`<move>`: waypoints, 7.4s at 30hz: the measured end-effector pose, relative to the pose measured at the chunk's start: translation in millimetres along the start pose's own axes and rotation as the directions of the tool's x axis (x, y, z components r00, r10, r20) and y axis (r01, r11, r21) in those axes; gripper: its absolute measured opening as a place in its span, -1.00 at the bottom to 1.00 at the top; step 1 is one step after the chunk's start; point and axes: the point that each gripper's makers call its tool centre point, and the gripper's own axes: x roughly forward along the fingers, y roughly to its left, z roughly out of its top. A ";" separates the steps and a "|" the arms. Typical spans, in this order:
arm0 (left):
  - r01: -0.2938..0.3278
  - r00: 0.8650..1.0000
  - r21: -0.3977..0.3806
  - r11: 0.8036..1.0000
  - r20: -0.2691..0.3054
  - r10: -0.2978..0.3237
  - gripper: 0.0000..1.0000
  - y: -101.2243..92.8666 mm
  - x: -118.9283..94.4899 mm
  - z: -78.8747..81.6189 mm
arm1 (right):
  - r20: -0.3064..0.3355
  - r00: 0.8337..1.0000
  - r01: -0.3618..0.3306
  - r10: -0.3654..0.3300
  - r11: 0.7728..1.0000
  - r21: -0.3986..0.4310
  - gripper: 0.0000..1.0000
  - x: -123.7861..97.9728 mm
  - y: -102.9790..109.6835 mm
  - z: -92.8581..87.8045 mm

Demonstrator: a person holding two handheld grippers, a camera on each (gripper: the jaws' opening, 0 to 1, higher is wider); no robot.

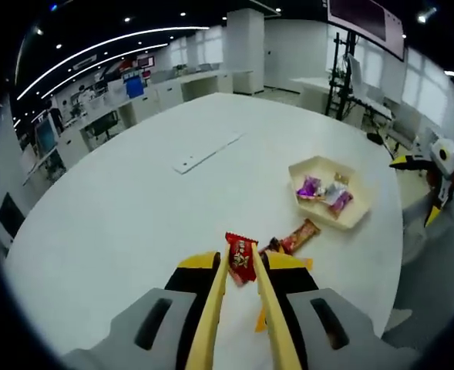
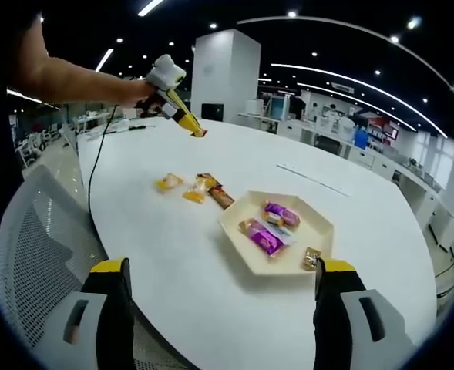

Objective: Place the target food into the container with the food tongs after gripping and lifting it, then release it inside without dropping or visibly crushing the food.

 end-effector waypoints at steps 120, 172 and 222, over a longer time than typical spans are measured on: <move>0.276 0.951 0.232 0.933 0.074 -0.300 -0.49 -180.1 91.5 106.4 | 0.035 0.999 0.041 -0.041 0.999 -0.013 0.91 -5.7 -5.7 5.5; -0.045 0.983 -0.004 0.999 0.177 0.046 -0.48 -59.5 -23.0 -20.6 | 0.025 0.999 0.030 -0.030 1.000 -0.006 0.92 -4.2 -4.1 4.3; -0.179 0.984 0.018 0.984 -0.008 0.179 -0.48 -82.1 10.5 -97.8 | 0.042 0.998 0.039 -0.039 0.999 -0.008 0.91 -6.0 -6.0 7.5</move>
